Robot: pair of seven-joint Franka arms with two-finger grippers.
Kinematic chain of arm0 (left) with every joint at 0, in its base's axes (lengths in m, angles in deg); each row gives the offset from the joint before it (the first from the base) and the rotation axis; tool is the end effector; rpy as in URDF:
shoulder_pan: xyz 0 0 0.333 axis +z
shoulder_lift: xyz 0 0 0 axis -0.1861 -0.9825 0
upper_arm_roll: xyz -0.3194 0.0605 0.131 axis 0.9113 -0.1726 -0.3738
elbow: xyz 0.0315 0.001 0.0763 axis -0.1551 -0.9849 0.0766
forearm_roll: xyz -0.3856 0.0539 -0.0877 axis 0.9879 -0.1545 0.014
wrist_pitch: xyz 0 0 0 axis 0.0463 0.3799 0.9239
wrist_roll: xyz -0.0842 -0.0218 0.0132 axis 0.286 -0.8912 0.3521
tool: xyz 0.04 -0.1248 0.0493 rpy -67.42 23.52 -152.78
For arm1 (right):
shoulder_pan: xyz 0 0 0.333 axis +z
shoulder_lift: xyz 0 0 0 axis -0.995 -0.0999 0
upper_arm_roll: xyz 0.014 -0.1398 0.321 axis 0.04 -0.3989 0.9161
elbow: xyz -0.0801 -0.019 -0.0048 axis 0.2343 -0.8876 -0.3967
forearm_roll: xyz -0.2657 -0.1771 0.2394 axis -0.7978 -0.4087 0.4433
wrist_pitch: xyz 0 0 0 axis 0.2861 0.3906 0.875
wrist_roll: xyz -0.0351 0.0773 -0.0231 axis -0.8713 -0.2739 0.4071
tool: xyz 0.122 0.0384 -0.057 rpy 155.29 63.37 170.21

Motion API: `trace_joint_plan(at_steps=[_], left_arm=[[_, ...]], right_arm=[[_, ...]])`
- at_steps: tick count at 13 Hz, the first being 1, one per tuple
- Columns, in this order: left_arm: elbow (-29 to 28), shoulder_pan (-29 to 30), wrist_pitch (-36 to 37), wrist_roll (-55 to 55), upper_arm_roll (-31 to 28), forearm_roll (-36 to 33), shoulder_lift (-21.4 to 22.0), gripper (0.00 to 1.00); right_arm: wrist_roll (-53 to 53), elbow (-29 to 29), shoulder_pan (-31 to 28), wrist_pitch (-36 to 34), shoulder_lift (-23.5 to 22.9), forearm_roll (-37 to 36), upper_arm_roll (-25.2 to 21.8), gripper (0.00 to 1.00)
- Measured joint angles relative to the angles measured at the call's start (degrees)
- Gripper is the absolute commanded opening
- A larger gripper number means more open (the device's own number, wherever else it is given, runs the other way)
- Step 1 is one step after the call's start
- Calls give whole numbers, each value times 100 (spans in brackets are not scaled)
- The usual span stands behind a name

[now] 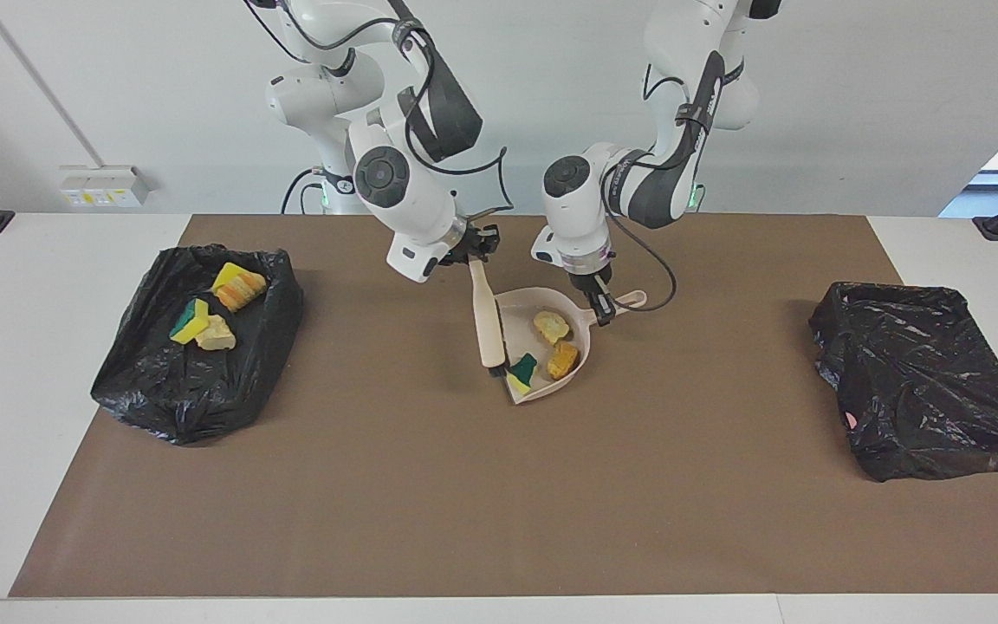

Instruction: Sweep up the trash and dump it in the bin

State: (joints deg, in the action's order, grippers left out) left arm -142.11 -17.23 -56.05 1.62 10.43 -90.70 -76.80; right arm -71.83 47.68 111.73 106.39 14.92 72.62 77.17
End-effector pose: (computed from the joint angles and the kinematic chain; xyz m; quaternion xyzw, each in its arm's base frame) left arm 0.4847 -0.2926 0.3445 -0.7561 0.6391 0.0632 0.1259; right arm 0.5088 0.2678 0.4325 -0.9731 -0.0567 0.1847 0.1256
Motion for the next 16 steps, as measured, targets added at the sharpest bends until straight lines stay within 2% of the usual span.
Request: trace_joint_plan(at_steps=[4, 6, 8, 12, 16], left_arm=[[4, 468, 5, 840, -18, 0, 372, 0], [3, 761, 46, 1328, -28, -1, 619, 0], [5, 1183, 248, 1960, -35, -3, 903, 0], [5, 2400, 516, 3084, -91, 3, 1476, 0], [153, 3262, 520, 4022, -121, 215, 1578, 0]], right_arm=[[-1146, 403, 187, 150, 174, -271, 22, 0], [-1990, 919, 661, 686, 479, -273, 42, 0], [-2627, 1255, 1177, 916, 763, -273, 79, 0], [-3167, 1842, 1961, 1346, 1052, -274, 123, 0], [-3183, 2578, 2428, 1890, 1040, -274, 127, 0]])
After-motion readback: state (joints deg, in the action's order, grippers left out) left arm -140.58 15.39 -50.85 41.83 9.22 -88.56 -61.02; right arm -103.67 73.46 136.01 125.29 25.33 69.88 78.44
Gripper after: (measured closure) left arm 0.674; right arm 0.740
